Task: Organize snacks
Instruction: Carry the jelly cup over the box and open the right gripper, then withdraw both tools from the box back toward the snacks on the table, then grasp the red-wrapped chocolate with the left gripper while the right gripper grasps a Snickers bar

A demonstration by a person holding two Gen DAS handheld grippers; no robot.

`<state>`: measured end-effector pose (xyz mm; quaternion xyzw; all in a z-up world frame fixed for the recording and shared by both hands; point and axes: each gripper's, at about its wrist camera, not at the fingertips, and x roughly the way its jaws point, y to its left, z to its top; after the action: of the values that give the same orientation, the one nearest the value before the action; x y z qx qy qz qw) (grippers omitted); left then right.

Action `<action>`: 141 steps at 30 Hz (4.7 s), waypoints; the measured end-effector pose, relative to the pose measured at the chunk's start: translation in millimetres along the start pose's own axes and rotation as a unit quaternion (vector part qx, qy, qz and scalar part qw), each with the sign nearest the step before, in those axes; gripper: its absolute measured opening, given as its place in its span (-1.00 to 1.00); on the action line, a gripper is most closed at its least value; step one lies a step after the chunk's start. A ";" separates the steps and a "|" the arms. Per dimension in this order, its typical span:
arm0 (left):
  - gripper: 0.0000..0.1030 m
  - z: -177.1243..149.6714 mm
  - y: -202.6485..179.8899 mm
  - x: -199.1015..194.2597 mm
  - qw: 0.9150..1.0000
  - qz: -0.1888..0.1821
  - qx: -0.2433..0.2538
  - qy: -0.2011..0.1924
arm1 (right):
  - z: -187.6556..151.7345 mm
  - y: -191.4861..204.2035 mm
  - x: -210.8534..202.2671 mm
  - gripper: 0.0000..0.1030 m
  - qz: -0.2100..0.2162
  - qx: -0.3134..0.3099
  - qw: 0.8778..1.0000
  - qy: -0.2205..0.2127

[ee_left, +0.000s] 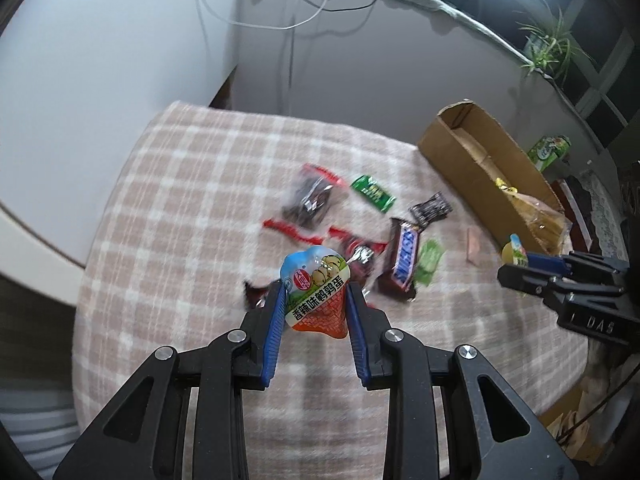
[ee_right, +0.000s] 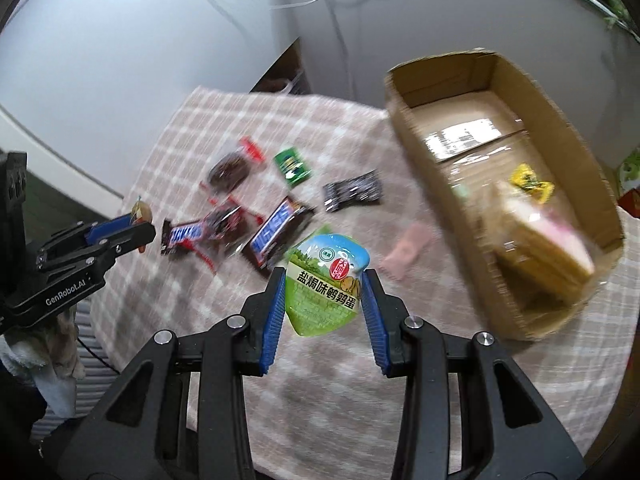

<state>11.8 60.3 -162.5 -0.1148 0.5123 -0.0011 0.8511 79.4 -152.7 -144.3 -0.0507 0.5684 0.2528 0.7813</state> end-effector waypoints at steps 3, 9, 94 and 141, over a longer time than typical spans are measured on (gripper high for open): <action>-0.45 9.2 -9.1 0.3 1.000 -0.007 0.012 -0.004 | 7.7 -15.1 -11.9 -0.24 -0.010 0.010 1.000 -0.014; -0.45 29.6 -32.3 0.8 0.999 -0.018 0.043 -0.017 | 21.2 -44.5 -27.6 -0.24 -0.029 0.028 0.999 -0.032; -0.10 137.8 -85.4 -4.6 0.992 -0.060 0.092 -0.068 | 61.5 -76.0 -51.9 0.23 -0.041 0.033 0.997 -0.060; -0.31 5.9 -5.8 56.2 0.995 -0.053 0.059 0.063 | 47.6 10.9 108.8 -0.11 0.117 0.120 0.979 0.118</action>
<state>44.3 49.1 -207.7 -0.0916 0.5574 -0.0840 0.8209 140.1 -89.1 -224.9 0.0808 0.6848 0.2649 0.6740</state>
